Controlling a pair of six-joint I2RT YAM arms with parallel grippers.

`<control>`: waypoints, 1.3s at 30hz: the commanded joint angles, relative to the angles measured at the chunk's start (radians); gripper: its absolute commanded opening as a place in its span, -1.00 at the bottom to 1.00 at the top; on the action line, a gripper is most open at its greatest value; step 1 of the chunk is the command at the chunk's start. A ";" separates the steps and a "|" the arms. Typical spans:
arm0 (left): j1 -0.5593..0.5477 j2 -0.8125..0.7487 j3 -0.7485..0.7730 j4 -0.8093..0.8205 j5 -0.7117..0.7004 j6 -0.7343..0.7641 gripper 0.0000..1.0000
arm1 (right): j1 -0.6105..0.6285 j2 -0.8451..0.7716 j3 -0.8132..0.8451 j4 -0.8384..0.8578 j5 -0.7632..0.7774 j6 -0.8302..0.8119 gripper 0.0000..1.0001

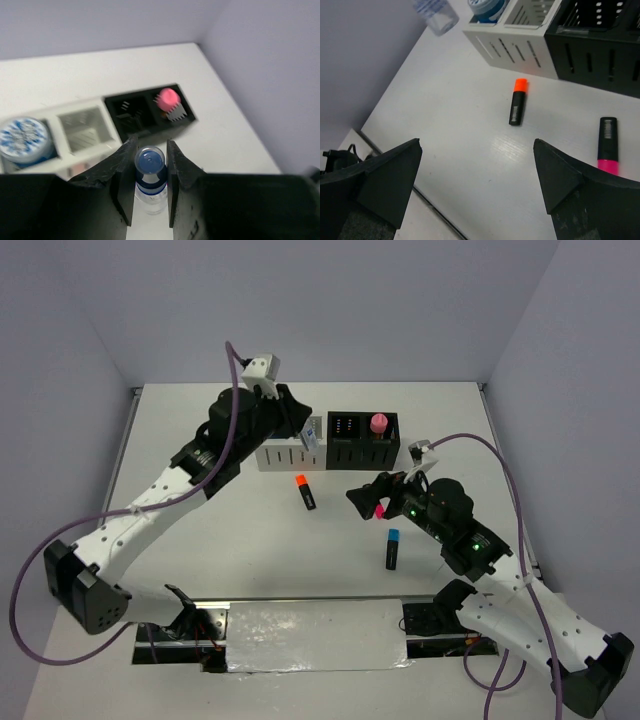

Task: Sort the stationery into containers
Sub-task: Place the stationery in the storage box.

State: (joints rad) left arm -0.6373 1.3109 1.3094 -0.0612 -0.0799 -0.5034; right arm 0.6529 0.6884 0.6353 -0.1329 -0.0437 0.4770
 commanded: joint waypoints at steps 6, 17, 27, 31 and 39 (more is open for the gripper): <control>0.014 0.269 0.091 0.232 -0.293 0.230 -1.00 | -0.004 -0.082 0.078 -0.172 0.093 -0.080 0.99; 0.028 0.430 0.126 0.368 -0.325 0.313 -1.00 | -0.004 -0.084 0.067 -0.155 -0.024 -0.110 0.99; 0.067 0.432 0.106 0.437 -0.284 0.281 -1.00 | -0.004 -0.050 0.064 -0.142 -0.031 -0.127 0.99; 0.073 0.482 0.128 0.437 -0.273 0.282 -1.00 | -0.006 -0.040 0.057 -0.129 -0.047 -0.127 0.99; 0.073 0.505 0.087 0.500 -0.241 0.246 -0.39 | -0.004 -0.026 0.053 -0.132 -0.027 -0.143 0.99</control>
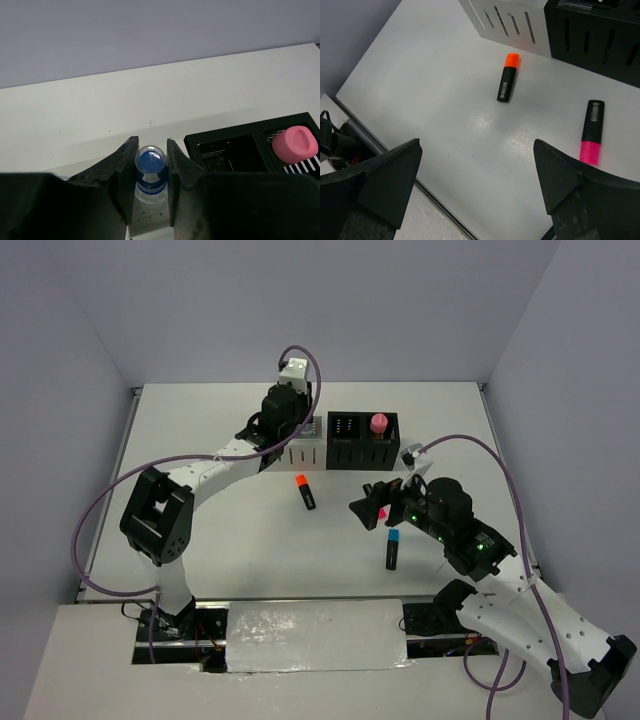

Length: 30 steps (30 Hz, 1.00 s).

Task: Sort the stationery into containers
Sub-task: Place the stationery in the storage box, then pick up the pen from the center of the board.

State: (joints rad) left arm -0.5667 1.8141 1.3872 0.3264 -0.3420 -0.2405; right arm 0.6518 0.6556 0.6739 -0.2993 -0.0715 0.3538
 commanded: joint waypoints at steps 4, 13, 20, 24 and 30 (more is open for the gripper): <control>0.001 -0.010 -0.017 0.112 0.029 -0.029 0.61 | -0.004 0.024 0.003 0.031 0.033 -0.003 0.99; -0.007 -0.212 -0.053 0.001 -0.052 -0.097 0.99 | -0.003 0.180 0.021 0.006 0.070 0.008 0.99; -0.010 -0.421 0.136 -0.655 -0.137 -0.308 0.99 | 0.063 0.442 0.082 0.045 0.130 0.011 0.96; -0.007 -0.569 0.070 -0.940 -0.158 -0.397 0.99 | 0.153 0.654 0.176 0.066 0.231 0.031 0.89; 0.004 -0.919 -0.174 -0.998 -0.251 -0.385 0.99 | 0.230 0.926 0.387 0.019 0.369 0.016 0.80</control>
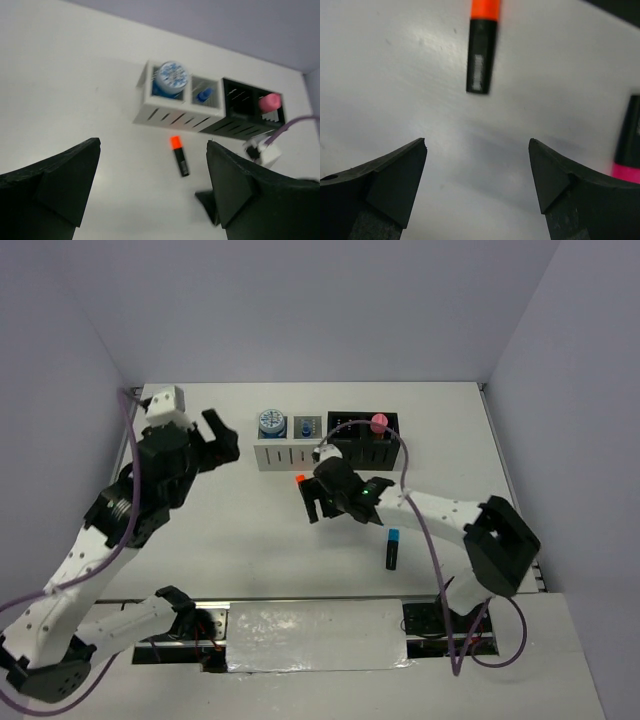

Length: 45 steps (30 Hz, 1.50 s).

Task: Sort the stationery into containers
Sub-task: Pick up the pen from the center of the board.

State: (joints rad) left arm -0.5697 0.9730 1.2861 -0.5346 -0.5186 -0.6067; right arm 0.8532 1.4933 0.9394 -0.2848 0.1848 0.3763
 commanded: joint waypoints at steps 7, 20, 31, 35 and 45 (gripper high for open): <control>0.010 -0.253 -0.179 -0.196 -0.126 0.035 0.99 | 0.032 0.359 0.333 -0.037 0.133 -0.048 0.50; 0.010 -0.324 -0.274 -0.156 -0.093 0.064 0.99 | 0.014 0.504 0.377 -0.008 0.094 -0.050 0.08; 0.010 -0.324 -0.284 -0.148 -0.008 0.047 0.99 | 0.023 0.429 0.199 0.123 -0.109 -0.028 -1.00; 0.010 -0.310 -0.312 -0.140 0.098 -0.056 0.99 | 0.035 0.244 0.044 0.209 -0.148 -0.016 -1.00; 0.010 -0.231 -0.573 0.249 0.423 -0.307 0.98 | 0.095 -0.134 -0.197 0.381 -0.136 0.001 -1.00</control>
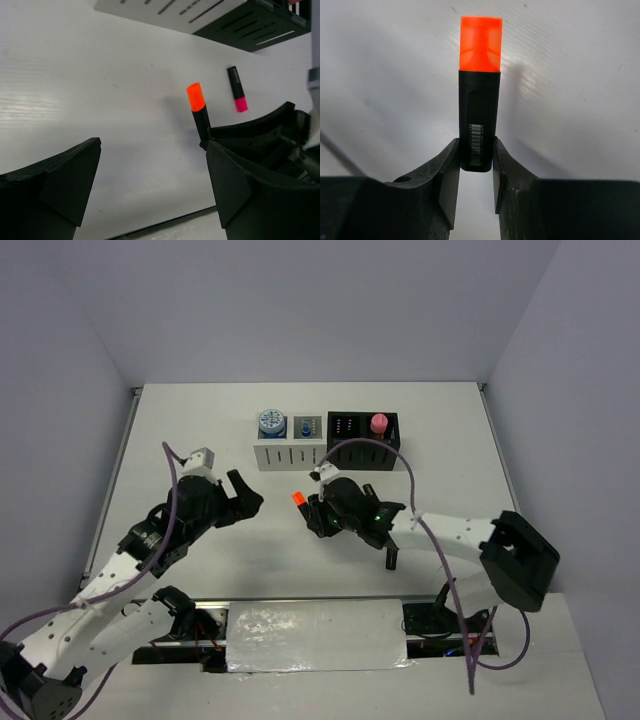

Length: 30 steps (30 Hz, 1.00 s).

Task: Sort the stationery into containers
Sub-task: Pick up the pen from the center of the board, then place the pen in the storage box.

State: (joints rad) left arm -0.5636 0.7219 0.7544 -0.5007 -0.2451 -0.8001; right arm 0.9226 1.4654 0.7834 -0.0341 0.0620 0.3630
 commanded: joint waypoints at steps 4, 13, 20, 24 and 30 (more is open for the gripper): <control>0.002 0.086 -0.075 0.399 0.234 -0.169 0.96 | 0.073 -0.223 -0.101 0.194 -0.011 0.024 -1.00; -0.009 0.195 -0.079 0.605 0.354 -0.212 0.87 | 0.108 -0.362 -0.085 0.171 0.012 0.025 -1.00; -0.028 0.240 -0.072 0.637 0.383 -0.203 0.57 | 0.120 -0.355 -0.050 0.169 0.009 0.014 -1.00; -0.030 0.267 -0.058 0.639 0.392 -0.192 0.27 | 0.137 -0.355 -0.035 0.163 0.013 0.002 -1.00; -0.032 0.335 -0.037 0.665 0.418 -0.180 -0.54 | 0.140 -0.379 -0.033 0.155 0.006 -0.024 -1.00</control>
State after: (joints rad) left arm -0.5884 1.0317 0.6704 0.1009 0.1490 -1.0069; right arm 1.0542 1.1213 0.7052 0.0803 0.0643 0.3702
